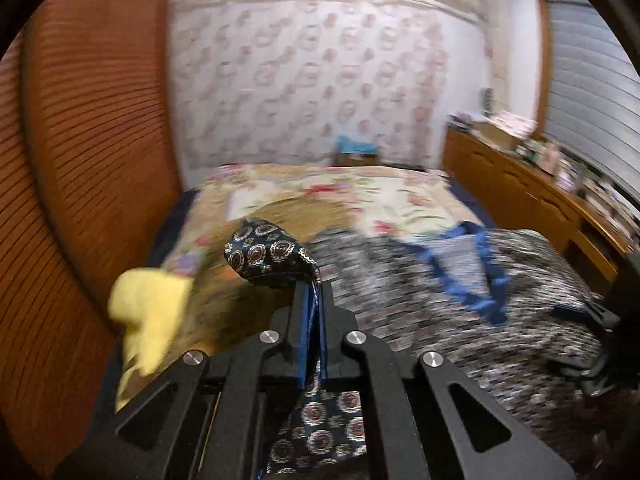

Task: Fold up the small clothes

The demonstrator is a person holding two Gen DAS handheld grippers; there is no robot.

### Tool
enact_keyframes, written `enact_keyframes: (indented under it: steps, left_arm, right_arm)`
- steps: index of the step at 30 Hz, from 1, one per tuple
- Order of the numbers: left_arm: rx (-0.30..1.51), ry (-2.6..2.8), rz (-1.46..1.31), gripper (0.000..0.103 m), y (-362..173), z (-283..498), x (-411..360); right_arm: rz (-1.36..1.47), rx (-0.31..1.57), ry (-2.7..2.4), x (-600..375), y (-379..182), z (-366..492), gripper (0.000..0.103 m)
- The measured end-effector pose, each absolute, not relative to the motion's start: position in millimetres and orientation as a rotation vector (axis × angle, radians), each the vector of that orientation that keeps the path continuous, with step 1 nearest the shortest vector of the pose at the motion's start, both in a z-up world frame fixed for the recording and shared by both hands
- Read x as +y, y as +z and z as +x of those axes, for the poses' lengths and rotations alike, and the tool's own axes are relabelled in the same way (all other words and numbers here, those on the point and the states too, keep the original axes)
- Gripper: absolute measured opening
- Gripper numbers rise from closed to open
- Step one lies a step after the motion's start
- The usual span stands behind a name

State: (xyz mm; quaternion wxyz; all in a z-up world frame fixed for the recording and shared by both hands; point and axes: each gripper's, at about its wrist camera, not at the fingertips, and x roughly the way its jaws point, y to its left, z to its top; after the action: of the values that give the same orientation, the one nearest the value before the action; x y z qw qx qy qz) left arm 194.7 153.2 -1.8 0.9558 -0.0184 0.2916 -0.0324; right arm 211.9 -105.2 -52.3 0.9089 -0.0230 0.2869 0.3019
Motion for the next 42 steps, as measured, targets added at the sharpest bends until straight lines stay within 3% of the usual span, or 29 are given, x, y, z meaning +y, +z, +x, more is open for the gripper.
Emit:
enact_keyframes:
  steps: [4,6,10,12,14,24,42]
  left_arm:
    - [0.587,-0.222,-0.014,0.007,17.2,201.4,104.1]
    - [0.577,-0.247,0.016,0.027,23.0,199.7,90.3]
    - [0.563,-0.241,0.052,0.051,21.7,189.2,89.8]
    - [0.587,-0.220,0.039,0.073,12.9,187.2,102.6]
    - [0.608,-0.208,0.026,0.080,4.2,187.9,108.3]
    - [0.718,-0.184,0.031,0.083,-47.3,190.2,97.1]
    - [0.838,-0.456,0.148,0.083,-95.4,259.3,-48.5]
  right_arm:
    - [-0.031,0.576,0.588,-119.2,-48.5,209.5,0.102]
    - [-0.013,0.573,0.564,-127.6,-47.9,209.5,0.102]
    - [0.011,0.577,0.534,-139.2,-49.5,208.3,0.102]
    - [0.007,0.579,0.525,-142.0,-50.4,207.3,0.102]
    - [0.002,0.578,0.521,-144.8,-50.8,206.1,0.102]
    - [-0.006,0.567,0.448,-185.1,-44.2,208.5,0.102]
    - [0.046,0.624,0.034,-348.8,-46.1,184.3,0.102]
